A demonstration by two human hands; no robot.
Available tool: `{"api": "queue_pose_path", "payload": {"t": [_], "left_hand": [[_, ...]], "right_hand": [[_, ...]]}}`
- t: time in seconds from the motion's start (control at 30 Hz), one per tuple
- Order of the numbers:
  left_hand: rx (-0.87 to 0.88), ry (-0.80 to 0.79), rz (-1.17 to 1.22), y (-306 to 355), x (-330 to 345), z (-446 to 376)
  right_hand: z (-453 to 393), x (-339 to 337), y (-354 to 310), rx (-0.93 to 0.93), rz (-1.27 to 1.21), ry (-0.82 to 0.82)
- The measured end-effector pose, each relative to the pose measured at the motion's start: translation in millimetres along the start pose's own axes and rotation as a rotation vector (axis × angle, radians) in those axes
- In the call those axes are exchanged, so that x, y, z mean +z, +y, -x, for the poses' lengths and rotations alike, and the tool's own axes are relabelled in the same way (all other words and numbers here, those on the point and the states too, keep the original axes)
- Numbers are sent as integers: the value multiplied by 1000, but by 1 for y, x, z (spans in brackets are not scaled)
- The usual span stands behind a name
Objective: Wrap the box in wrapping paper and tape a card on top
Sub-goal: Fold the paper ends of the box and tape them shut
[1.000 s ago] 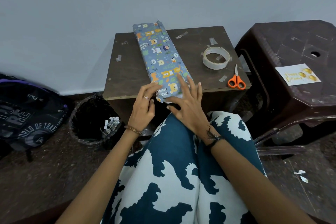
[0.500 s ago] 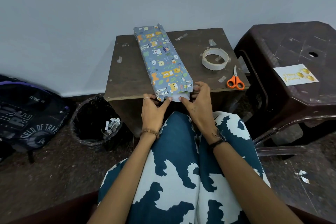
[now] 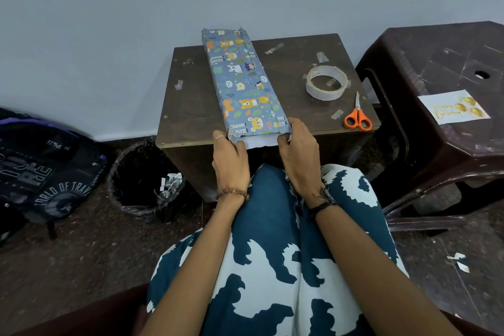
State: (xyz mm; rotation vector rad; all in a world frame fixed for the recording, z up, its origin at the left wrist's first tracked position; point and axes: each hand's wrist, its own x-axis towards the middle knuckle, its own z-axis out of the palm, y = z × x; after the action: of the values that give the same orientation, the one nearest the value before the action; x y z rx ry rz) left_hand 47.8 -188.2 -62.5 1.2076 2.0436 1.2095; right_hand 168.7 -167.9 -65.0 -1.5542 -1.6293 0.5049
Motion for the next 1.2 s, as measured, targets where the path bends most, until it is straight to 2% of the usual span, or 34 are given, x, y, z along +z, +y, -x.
{"api": "queue_pose_path", "payload": {"t": [0.37, 0.7, 0.93, 1.07, 1.2], "left_hand": [[70, 9, -189, 5, -17, 8], [138, 18, -322, 5, -17, 7], [144, -42, -284, 1, -21, 7], [211, -70, -135, -10, -28, 5], [270, -37, 2, -17, -31, -6]], "right_hand": [[-3, -5, 1, 62, -140, -17], [-7, -4, 5, 13, -183, -3], [-10, -14, 8, 48, -267, -94], [-16, -19, 14, 25, -290, -135], [-22, -17, 17, -77, -247, -96]]}}
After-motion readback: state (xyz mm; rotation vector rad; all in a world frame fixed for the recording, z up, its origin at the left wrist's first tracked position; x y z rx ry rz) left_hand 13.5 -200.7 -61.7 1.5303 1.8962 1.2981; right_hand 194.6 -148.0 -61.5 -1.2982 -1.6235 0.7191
